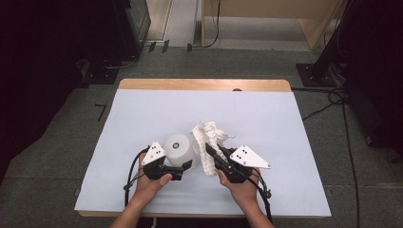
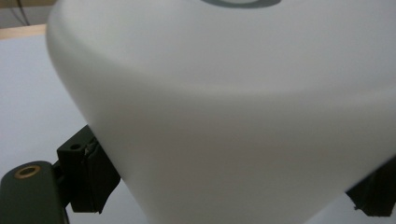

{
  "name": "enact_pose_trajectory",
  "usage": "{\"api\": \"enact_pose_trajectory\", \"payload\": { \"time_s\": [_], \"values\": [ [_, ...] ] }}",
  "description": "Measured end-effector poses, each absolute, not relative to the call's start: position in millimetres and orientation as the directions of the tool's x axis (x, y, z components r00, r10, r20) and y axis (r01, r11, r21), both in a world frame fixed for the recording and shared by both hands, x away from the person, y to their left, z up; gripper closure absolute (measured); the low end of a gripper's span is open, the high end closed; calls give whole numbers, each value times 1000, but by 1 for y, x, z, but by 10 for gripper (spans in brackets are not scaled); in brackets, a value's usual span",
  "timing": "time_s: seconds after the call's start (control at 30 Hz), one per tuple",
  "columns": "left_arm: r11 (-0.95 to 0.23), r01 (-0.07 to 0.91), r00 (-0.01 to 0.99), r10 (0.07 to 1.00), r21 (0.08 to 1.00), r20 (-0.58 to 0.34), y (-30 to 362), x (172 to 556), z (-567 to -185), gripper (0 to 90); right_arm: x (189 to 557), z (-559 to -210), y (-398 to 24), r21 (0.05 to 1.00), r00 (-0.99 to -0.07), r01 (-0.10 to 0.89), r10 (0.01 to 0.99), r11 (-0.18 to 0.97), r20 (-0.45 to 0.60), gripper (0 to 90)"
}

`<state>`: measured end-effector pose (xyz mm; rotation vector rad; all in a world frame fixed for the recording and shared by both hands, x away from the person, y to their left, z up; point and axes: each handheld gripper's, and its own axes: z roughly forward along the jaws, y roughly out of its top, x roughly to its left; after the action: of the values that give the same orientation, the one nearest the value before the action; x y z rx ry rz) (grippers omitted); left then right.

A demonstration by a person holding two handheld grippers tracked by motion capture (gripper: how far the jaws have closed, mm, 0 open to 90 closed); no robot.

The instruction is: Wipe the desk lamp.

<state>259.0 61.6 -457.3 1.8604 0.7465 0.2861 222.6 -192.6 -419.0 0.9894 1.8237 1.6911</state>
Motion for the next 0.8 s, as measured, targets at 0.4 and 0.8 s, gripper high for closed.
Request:
{"api": "enact_pose_trajectory", "payload": {
  "time_s": [0.4,0.8],
  "values": [
    [-196,325,818,549,925,-172,67,255,-439,87,223,-439,-175,969,-642,245,754,34,137,796],
    [-188,331,818,547,925,-181,74,259,-441,88,225,-448,-170,959,-645,279,751,55,144,796]
  ]
}}
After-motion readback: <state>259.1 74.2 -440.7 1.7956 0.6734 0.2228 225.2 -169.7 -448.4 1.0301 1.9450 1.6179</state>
